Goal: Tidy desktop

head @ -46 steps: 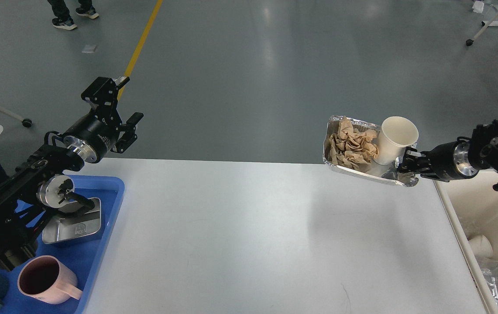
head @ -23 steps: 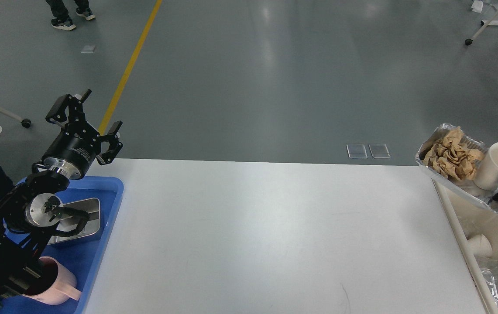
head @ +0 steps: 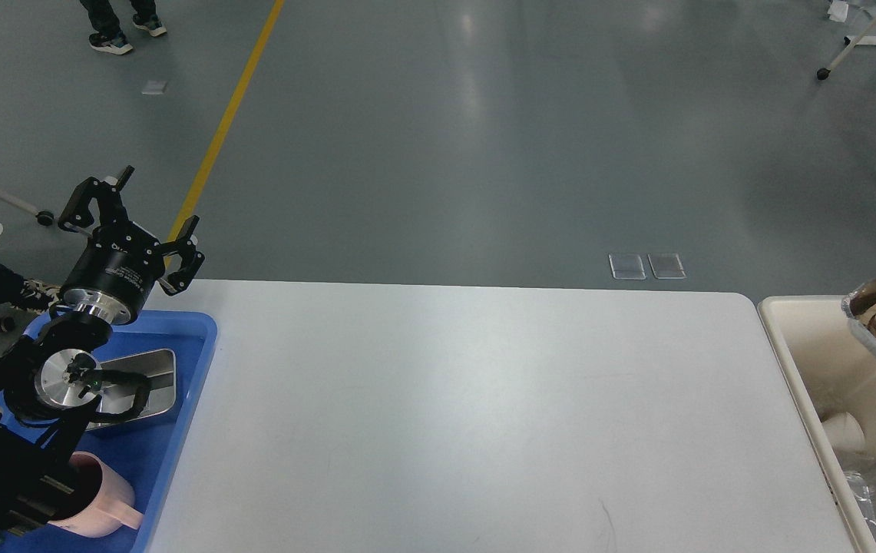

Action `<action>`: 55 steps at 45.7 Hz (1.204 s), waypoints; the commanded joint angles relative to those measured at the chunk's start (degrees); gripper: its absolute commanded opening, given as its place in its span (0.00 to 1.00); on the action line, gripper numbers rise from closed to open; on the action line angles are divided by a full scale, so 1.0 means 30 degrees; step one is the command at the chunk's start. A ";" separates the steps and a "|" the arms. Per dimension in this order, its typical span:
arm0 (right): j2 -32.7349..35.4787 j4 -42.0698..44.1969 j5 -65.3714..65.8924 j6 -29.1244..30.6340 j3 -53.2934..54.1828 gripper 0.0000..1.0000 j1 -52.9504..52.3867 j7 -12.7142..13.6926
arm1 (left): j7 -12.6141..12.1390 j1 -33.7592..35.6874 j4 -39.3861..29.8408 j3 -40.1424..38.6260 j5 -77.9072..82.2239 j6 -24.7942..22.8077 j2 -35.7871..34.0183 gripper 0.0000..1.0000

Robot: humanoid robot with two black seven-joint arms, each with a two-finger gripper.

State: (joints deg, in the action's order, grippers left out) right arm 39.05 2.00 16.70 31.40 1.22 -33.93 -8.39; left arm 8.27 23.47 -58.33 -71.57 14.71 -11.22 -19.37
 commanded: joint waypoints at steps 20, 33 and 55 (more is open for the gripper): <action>-0.2439 0.1823 -0.0675 -0.5071 0.0003 1.00 -0.1695 -0.0307 | 0.1666 -0.0237 0.0105 0.0097 -0.0361 -0.0067 0.0449 0.97; -0.3817 0.1765 -0.0675 -0.5866 -0.0173 1.00 -0.3981 -0.0249 | 0.2020 -0.0296 0.0194 0.0536 -0.0450 -0.0301 0.0156 0.97; -0.7303 0.1560 -0.8578 -0.4518 0.4977 1.00 -0.6295 0.0103 | 0.1318 -0.0559 0.0194 0.0566 -0.0479 -0.0653 0.0273 0.97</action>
State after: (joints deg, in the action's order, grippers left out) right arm 18.69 6.86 2.64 17.04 7.67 -51.35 -8.01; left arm 13.45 22.16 -57.74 -69.70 13.37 -13.23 -18.82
